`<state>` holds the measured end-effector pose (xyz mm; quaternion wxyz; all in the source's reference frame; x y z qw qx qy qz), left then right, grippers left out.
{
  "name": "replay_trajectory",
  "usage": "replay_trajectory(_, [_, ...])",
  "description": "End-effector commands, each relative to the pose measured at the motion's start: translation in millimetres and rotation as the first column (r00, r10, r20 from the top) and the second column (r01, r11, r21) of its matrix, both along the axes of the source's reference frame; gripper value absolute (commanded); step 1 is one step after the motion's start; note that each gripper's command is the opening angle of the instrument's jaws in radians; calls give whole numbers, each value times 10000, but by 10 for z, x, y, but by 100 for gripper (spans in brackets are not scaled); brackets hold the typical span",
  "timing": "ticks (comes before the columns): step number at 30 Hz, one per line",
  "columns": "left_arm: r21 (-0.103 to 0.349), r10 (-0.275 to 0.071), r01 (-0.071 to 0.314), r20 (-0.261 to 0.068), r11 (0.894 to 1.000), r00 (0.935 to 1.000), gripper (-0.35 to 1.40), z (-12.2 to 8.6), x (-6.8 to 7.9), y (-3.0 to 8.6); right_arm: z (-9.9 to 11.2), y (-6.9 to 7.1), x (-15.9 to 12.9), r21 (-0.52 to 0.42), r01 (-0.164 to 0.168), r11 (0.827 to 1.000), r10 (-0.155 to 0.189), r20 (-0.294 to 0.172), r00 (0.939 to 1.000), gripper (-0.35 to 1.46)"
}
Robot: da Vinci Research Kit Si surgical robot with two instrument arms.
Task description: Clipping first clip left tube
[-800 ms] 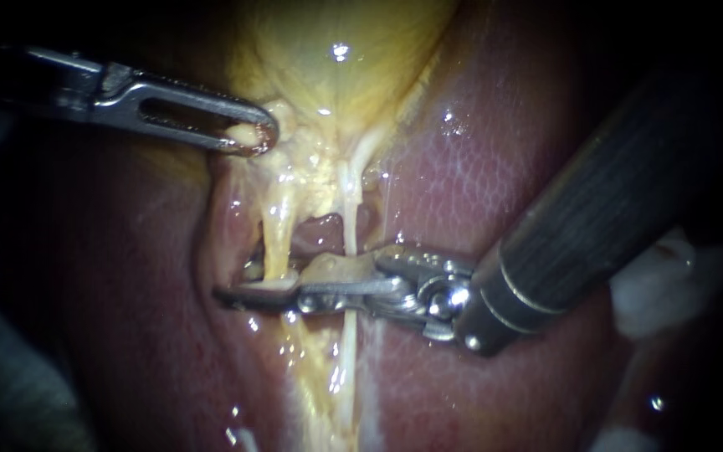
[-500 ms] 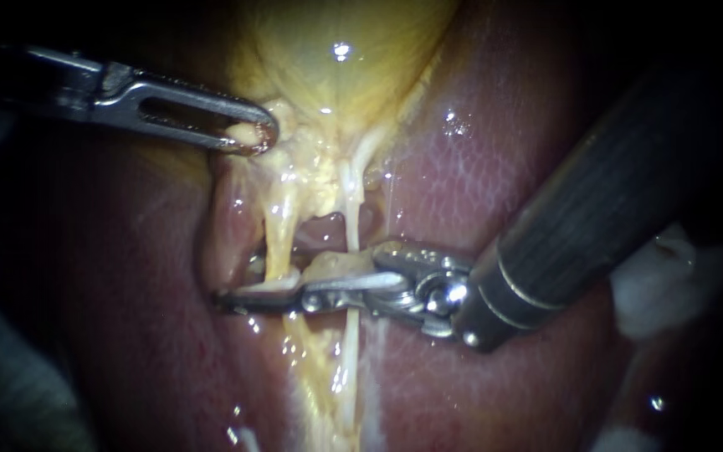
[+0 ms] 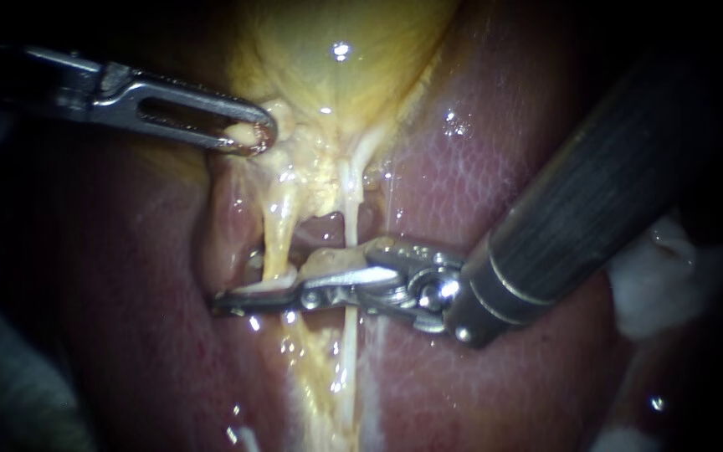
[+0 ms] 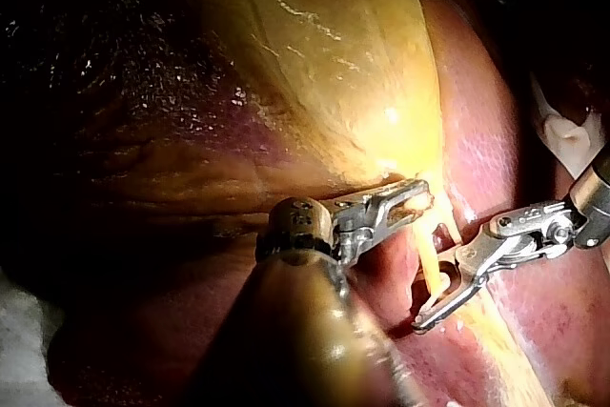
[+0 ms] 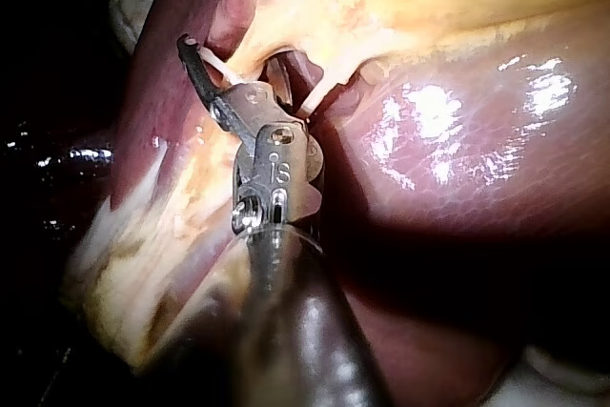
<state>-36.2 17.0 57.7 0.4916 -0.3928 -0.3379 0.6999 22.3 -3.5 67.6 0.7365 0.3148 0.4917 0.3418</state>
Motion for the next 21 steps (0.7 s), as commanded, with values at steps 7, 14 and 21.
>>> replay_trajectory(7, [-2, 4, -4, 4, 10000, 10000, -35, 0, 1, 0, -12, 11, -9, 105, 106, 9999, -105, -89, 9999, 50])
replay_trajectory(14, [-1, 10, -10, 8, 10000, 10000, -35, -1, 2, 0, -29, 25, -24, 258, 688, 9973, -676, -450, 9967, 49])
replay_trajectory(21, [0, 13, -13, 10, 10000, 10000, -35, -1, 3, 0, -31, 24, -42, 258, 1427, 9894, -1416, -422, 9890, 48])
